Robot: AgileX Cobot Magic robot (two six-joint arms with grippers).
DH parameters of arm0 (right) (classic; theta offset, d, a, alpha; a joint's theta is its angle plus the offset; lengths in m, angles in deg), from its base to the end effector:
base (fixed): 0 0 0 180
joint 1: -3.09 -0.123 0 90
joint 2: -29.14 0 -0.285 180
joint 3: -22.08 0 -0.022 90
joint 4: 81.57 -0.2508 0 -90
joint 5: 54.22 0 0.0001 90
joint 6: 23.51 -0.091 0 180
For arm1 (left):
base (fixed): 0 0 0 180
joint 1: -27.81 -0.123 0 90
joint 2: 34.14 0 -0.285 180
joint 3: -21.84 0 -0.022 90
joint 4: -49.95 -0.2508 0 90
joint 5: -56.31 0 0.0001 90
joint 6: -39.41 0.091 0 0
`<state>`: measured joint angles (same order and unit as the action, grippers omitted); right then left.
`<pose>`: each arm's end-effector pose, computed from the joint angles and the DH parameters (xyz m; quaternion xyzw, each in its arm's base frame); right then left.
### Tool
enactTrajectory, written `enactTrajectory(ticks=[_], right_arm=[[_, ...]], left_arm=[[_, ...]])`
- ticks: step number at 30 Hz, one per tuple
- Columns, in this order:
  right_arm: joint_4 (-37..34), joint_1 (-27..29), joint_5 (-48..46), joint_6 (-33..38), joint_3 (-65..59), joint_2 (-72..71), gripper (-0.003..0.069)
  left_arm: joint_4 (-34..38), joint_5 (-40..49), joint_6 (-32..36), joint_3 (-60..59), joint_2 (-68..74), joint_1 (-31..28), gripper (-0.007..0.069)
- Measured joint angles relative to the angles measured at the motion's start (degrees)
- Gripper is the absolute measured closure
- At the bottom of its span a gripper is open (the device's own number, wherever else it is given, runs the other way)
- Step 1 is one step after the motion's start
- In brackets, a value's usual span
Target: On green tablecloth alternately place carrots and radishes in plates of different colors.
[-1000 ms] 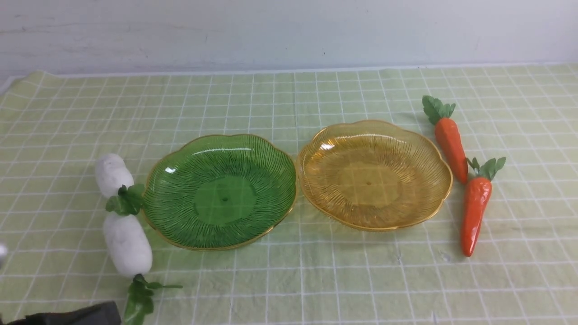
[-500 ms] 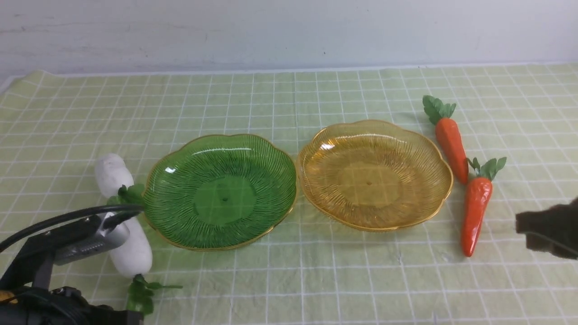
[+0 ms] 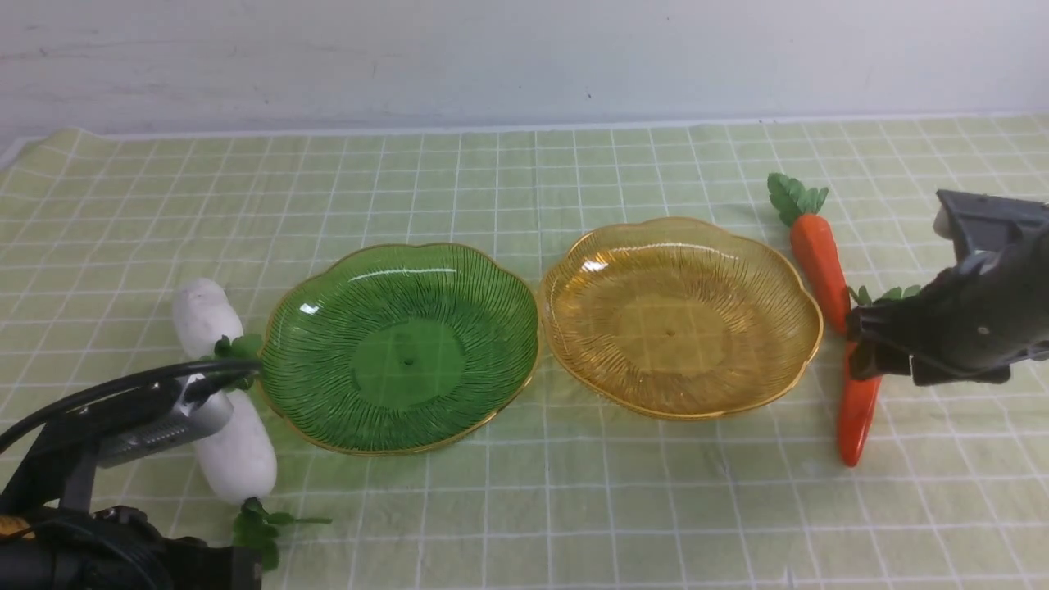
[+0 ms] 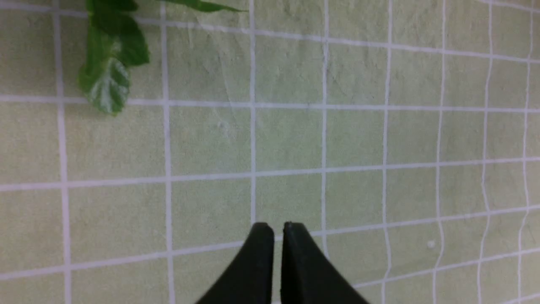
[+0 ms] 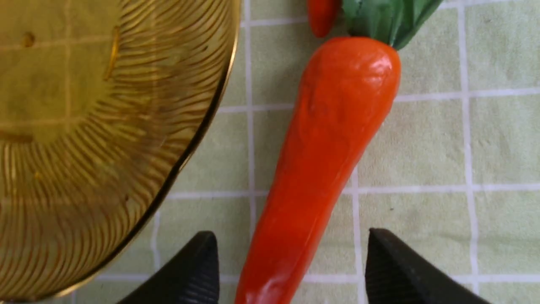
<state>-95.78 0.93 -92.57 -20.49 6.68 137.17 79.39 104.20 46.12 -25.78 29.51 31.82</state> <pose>0.3382 0.0266 0.1892 0.0393 0.9826 0.0900 0.1578 0.1480 -0.0437 0.2310 -0.0440 0.9595 -0.2120 0.1800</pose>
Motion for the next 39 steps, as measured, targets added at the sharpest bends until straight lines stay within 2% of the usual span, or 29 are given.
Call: enactTrajectory(ticks=[10, 16, 20, 22, 24, 34, 39], right_arm=[[5.52, 0.00, 3.68, -12.34, 1.71, 8.45, 0.0218], [6.05, 0.00, 3.56, -12.87, 1.77, 8.50, 0.0231], [6.24, 0.00, 1.68, -12.82, 1.88, 8.50, 0.0326], [6.29, 0.00, 0.63, -12.29, 2.00, 8.50, 0.0406], [6.29, 0.00, -0.17, -11.93, 2.07, 8.36, 0.0424], [6.68, -0.34, -8.92, -11.23, 6.71, -4.61, 0.0421], [5.83, -4.61, -6.89, -8.33, 10.87, -6.20, 0.0421]], left_arm=[[0.00, -0.13, 0.00, 0.00, 0.00, 0.00, 0.0611], [0.00, -0.13, 0.05, 0.00, 0.00, 0.00, 0.0611], [0.00, -0.13, 0.05, 0.00, 0.00, 0.00, 0.0611], [0.00, -0.13, 0.05, 0.00, 0.00, 0.00, 0.0611], [0.00, -0.13, 0.10, 0.00, 0.00, 0.00, 0.0611], [0.00, -0.13, 0.10, 0.00, 0.00, 0.00, 0.0611], [0.00, -0.13, 0.10, 0.00, 0.00, 0.00, 0.0611]])
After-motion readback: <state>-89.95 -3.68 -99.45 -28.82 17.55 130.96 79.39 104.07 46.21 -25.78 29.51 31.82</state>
